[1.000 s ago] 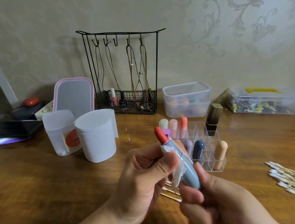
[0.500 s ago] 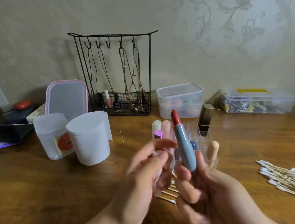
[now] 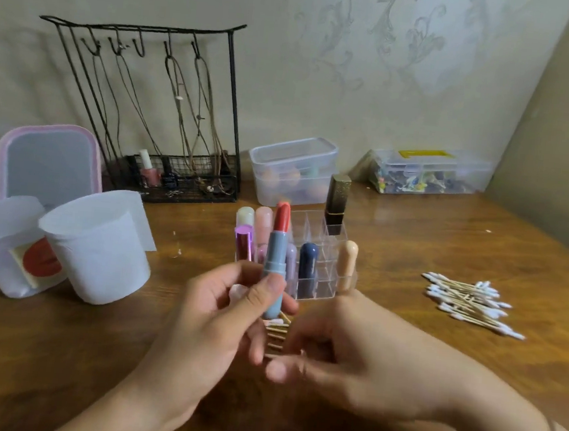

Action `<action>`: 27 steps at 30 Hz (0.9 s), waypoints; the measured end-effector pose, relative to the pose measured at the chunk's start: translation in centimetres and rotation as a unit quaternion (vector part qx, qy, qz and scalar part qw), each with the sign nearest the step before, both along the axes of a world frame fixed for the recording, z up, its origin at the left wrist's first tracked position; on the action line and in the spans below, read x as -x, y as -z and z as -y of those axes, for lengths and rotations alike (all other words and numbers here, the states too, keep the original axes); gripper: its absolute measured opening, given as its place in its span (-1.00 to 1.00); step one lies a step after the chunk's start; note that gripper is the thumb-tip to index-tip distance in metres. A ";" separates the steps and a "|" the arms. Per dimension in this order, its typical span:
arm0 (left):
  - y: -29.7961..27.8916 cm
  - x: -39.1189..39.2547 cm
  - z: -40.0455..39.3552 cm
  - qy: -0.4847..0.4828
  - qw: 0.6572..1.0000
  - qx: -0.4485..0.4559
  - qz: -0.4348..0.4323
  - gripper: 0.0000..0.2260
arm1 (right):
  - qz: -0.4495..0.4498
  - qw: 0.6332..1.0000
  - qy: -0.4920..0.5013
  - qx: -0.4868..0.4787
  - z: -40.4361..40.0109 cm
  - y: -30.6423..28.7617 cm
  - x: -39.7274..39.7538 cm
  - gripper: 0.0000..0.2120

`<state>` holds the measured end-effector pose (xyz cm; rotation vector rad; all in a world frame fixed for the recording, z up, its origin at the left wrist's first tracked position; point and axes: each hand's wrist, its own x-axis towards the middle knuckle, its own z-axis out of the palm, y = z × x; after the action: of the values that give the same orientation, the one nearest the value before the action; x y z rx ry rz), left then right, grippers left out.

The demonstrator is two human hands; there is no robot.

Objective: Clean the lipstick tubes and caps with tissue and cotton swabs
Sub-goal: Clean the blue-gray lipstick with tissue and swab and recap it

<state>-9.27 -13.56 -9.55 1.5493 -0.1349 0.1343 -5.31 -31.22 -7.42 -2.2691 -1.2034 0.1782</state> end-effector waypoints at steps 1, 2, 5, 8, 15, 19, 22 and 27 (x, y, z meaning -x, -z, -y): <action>0.1 -0.1 0.1 0.000 1.000 -0.007 -0.010 -0.78 | -0.008 1.000 0.006 0.026 0.7 -0.7 -0.3 -0.78; 0.2 -0.1 0.3 0.009 1.000 -0.011 -0.020 -0.78 | -0.016 0.999 0.023 0.042 1.5 -1.4 -0.7 -0.81; 0.6 -0.1 0.9 0.031 0.998 -0.039 -0.026 -0.78 | -0.009 0.984 0.156 0.086 4.7 -2.4 -3.3 -0.86; 1.3 -0.1 1.2 0.047 0.997 -0.059 -0.015 -0.72 | 0.053 0.930 0.350 0.098 8.8 -1.3 -6.9 -0.84; 1.9 0.0 1.5 0.072 0.995 -0.068 -0.021 -0.63 | 0.050 0.853 0.503 0.128 12.1 1.4 -10.3 -0.97; 1.8 0.0 1.5 0.075 0.994 -0.074 -0.028 -0.62 | 0.038 0.855 0.497 0.142 11.4 2.2 -10.5 -0.95; 1.7 0.0 1.5 0.075 0.994 -0.076 -0.030 -0.63 | 0.029 0.850 0.506 0.143 11.4 2.2 -10.6 -0.91; 1.5 0.0 1.3 0.070 0.994 -0.072 -0.032 -0.63 | 0.034 0.859 0.491 0.140 11.6 2.5 -11.0 -0.93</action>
<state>-9.23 -14.89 -11.03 1.6810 -0.2064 -0.0363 5.69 -42.82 -9.88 -2.8576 0.0877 -0.1328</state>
